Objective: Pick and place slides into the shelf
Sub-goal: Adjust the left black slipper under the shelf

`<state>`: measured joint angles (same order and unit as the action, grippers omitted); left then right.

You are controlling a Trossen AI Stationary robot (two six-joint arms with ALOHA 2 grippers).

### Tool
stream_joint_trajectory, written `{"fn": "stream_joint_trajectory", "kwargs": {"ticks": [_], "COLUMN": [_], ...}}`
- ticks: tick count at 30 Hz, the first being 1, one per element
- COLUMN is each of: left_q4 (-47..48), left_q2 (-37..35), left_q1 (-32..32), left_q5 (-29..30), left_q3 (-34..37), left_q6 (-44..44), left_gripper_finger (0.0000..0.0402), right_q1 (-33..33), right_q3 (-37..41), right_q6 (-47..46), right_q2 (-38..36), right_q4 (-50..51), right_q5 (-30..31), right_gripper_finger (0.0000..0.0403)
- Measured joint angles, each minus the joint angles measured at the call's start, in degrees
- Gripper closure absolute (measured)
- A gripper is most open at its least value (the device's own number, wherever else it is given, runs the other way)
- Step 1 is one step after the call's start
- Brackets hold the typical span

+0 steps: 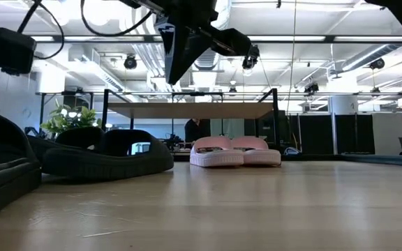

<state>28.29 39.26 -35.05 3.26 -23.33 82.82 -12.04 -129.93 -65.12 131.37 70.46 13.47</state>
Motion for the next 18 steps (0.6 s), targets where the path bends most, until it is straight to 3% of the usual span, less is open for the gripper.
{"fn": "stream_joint_trajectory", "kwargs": {"ticks": [12, 18], "left_q4": [-1.3, -1.4], "left_q2": [13.2, 18.9], "left_q1": [0.9, 3.4], "left_q5": [3.4, 8.2], "left_q3": [1.0, 1.7], "left_q6": [0.9, 0.4], "left_gripper_finger": [0.038, 0.038], "right_q1": [1.5, 2.0], "right_q3": [0.0, 0.0], "right_q6": [3.6, 4.7], "right_q2": [-3.1, -4.1], "right_q4": [0.0, 0.0], "right_q5": [11.1, 16.4], "right_gripper_finger": [0.0394, 0.0394]}}
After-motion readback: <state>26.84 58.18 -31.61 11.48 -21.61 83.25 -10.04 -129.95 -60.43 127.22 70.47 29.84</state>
